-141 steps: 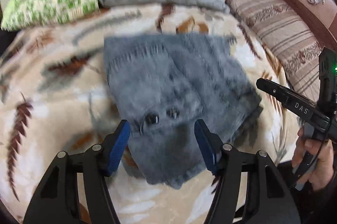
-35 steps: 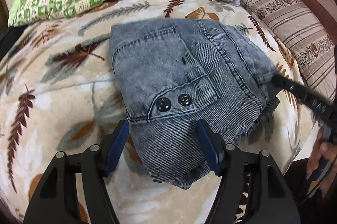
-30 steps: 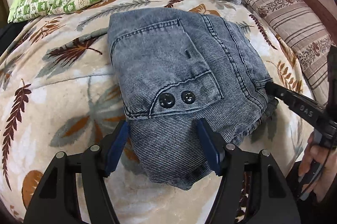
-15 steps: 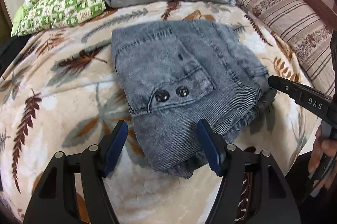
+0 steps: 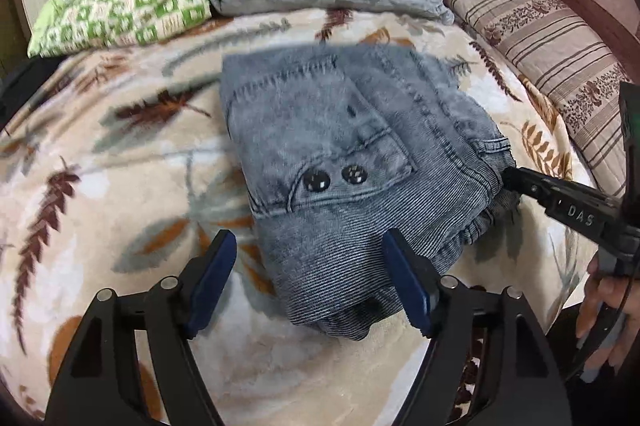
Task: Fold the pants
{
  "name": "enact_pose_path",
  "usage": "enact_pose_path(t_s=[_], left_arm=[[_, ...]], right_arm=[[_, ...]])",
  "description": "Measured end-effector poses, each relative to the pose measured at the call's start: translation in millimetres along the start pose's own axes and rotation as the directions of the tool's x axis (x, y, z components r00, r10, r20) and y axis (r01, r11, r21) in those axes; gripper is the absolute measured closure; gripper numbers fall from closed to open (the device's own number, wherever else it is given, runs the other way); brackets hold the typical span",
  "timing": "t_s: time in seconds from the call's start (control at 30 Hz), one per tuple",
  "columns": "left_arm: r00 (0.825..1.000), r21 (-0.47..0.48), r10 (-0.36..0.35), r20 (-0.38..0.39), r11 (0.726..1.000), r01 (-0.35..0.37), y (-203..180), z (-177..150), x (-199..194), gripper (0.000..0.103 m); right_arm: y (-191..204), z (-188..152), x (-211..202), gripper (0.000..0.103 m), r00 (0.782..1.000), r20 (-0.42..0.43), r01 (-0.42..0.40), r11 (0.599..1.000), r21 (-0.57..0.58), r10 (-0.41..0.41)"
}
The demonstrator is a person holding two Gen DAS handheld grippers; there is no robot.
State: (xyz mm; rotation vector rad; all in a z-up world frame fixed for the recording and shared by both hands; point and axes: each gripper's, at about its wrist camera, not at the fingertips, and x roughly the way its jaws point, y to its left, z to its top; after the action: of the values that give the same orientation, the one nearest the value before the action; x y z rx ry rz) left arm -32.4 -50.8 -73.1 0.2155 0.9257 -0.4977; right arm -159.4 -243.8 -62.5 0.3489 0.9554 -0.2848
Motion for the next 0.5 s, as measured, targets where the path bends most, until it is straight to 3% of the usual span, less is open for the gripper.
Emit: enact_pose_path(t_s=[0.1, 0.2, 0.37, 0.43, 0.5], left_arm=[[0.999, 0.014, 0.019, 0.030, 1.000, -0.019, 0, 6, -7, 0.027], [0.999, 0.037, 0.036, 0.012, 0.999, -0.037, -5, 7, 3, 0.027], [1.000, -0.013, 0.004, -0.025, 1.000, -0.004, 1, -4, 23, 0.024], [0.999, -0.021, -0.016, -0.032, 1.000, 0.015, 4, -1, 22, 0.024], [1.000, -0.001, -0.019, -0.024, 1.000, 0.019, 5, 3, 17, 0.024]], right_arm=[[2, 8, -15, 0.074, 0.999, 0.040, -0.006, 1.000, 0.004, 0.006], [12, 15, -17, 0.074, 0.999, 0.053, -0.007, 1.000, -0.024, 0.008], [20, 5, 14, 0.070, 1.000, -0.009, 0.019, 0.997, -0.081, -0.019], [20, 0, 16, 0.061, 0.999, 0.008, 0.037, 0.993, -0.109, -0.036], [11, 4, 15, 0.061, 1.000, -0.017, -0.003, 0.998, -0.069, 0.002]])
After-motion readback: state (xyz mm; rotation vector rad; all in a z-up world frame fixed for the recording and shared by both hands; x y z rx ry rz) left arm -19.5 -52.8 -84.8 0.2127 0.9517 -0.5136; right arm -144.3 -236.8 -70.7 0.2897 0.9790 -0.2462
